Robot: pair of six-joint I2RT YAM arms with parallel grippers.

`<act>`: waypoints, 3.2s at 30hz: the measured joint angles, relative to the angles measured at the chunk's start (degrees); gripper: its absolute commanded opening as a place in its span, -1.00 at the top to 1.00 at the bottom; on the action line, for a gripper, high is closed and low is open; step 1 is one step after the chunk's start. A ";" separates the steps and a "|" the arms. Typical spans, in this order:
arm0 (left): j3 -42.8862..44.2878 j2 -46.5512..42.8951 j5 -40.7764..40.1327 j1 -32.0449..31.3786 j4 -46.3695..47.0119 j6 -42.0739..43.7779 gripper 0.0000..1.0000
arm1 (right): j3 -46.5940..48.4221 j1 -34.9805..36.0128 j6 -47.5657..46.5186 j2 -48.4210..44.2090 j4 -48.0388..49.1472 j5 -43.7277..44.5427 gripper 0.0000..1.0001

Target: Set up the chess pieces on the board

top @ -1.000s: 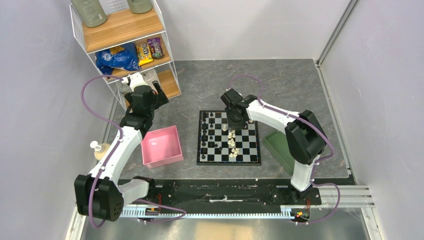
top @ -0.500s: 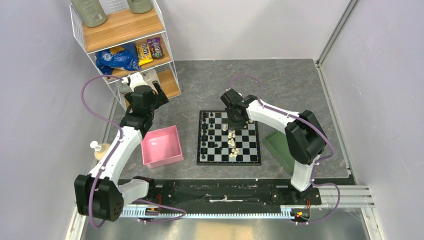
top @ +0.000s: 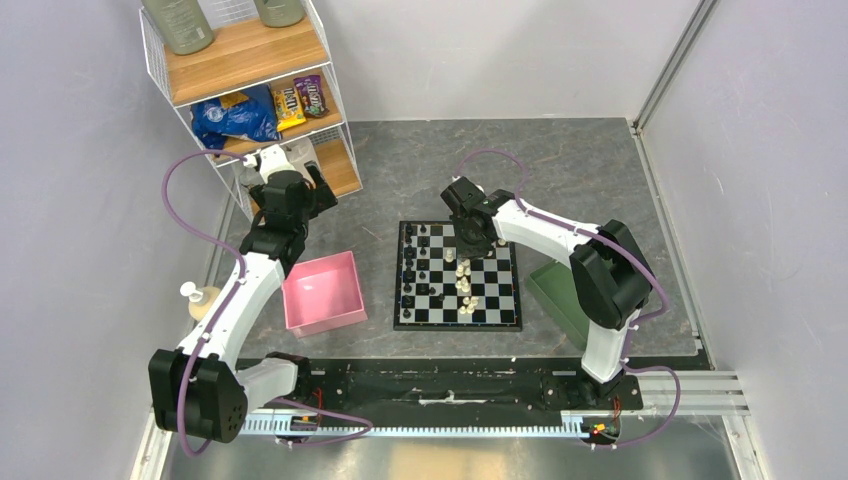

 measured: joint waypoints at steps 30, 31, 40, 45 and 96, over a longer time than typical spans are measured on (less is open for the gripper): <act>-0.31 0.00 0.00 0.00 0.02 -0.02 -0.99 | -0.55 -0.39 -0.22 -7.43 0.74 4.79 0.68; -0.31 0.00 0.00 0.00 0.02 -0.02 -0.99 | -1.18 -0.61 -0.17 -8.39 0.85 4.98 0.69; -0.31 0.00 0.00 0.00 0.02 -0.02 -0.99 | -9.92 -7.13 0.70 -14.64 1.09 5.29 0.67; -0.31 0.00 0.02 0.00 0.02 -0.02 -0.99 | -12.33 -10.08 0.70 -14.73 2.10 4.44 0.67; -0.31 0.92 1.09 0.00 0.04 -0.02 -0.99 | -13.05 -12.76 -0.37 -19.47 5.09 0.55 0.14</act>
